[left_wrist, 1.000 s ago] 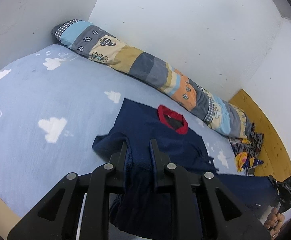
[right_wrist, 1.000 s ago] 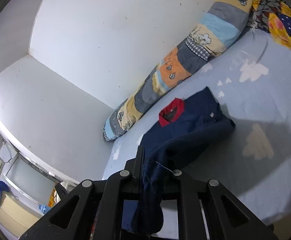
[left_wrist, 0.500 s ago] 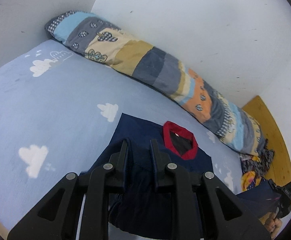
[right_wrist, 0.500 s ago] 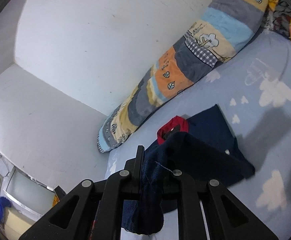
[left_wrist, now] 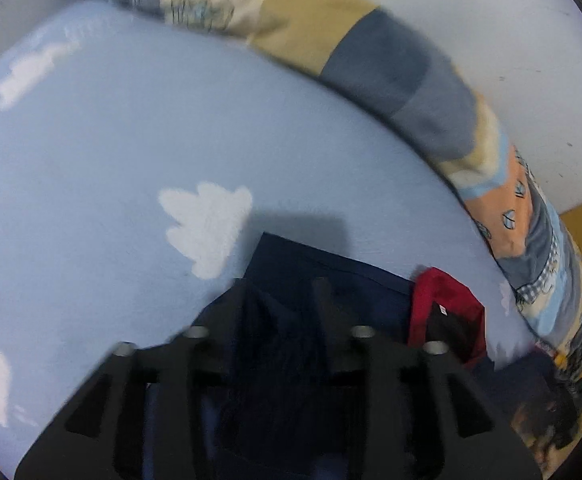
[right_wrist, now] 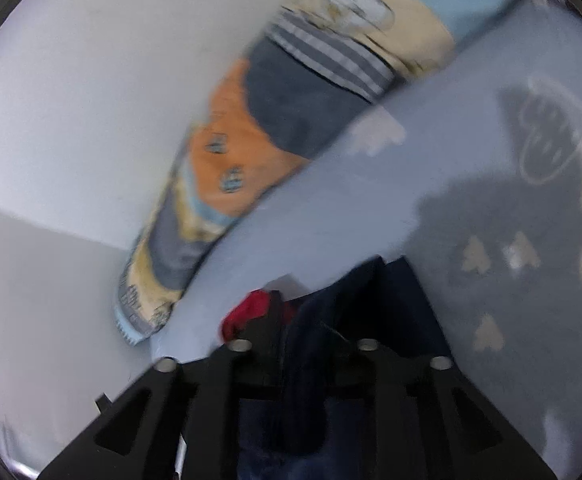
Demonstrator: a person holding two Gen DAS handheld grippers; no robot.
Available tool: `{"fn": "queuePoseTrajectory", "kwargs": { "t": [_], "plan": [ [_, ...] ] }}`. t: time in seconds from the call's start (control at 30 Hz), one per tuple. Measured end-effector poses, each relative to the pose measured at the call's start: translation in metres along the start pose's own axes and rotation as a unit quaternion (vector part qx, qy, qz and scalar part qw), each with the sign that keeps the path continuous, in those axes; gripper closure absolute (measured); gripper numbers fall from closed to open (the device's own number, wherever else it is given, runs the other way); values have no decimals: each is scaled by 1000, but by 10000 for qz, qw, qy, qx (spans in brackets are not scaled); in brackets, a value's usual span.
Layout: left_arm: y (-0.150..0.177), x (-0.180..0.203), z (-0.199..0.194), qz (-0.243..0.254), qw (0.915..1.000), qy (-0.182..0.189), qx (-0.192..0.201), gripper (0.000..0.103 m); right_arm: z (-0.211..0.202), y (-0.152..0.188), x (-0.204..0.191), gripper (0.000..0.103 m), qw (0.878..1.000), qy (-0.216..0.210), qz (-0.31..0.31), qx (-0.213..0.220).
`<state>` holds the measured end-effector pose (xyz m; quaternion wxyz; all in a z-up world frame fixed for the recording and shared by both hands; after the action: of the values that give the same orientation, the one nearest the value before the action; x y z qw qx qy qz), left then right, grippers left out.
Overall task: Fold large clothes
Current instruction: 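Lift the held shirt edge with both grippers and fold it over the body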
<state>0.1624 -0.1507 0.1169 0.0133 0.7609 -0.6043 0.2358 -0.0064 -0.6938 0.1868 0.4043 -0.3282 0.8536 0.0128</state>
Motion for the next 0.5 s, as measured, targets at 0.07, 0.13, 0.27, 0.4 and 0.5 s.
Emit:
{"fn": "queuePoseTrajectory", "kwargs": {
  "t": [0.07, 0.13, 0.27, 0.4, 0.5],
  "plan": [
    [-7, -8, 5, -227, 9989, 401, -59, 55, 15, -9, 17, 55, 9990, -138, 412, -81],
    [-15, -13, 3, -353, 9950, 924, -153, 52, 19, -12, 34, 47, 9937, -580, 952, -90],
    [-23, -28, -25, -477, 9879, 1461, 199, 47, 7, -15, 34, 41, 9882, -1195, 958, 17],
    [-20, -29, -42, -172, 9904, 1277, 504, 47, -8, -15, 20, 38, 9892, -1373, 513, 75],
    [-1, -18, -44, 302, 9896, 1297, 535, 46, -14, -13, 8, 36, 9908, -1321, 84, 280]
  ]
}}
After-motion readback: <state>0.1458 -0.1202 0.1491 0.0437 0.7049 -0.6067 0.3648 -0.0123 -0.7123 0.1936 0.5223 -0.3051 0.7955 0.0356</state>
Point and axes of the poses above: each gripper's, at about its wrist camera, not at the fingertips, and z roughly the way its jaws point, x to its right, y to its underside, the point moved 1 cm from there along z, roughly the way its jaws point, and after that the axes turned 1 degree about -z, right-handed, at the moved point
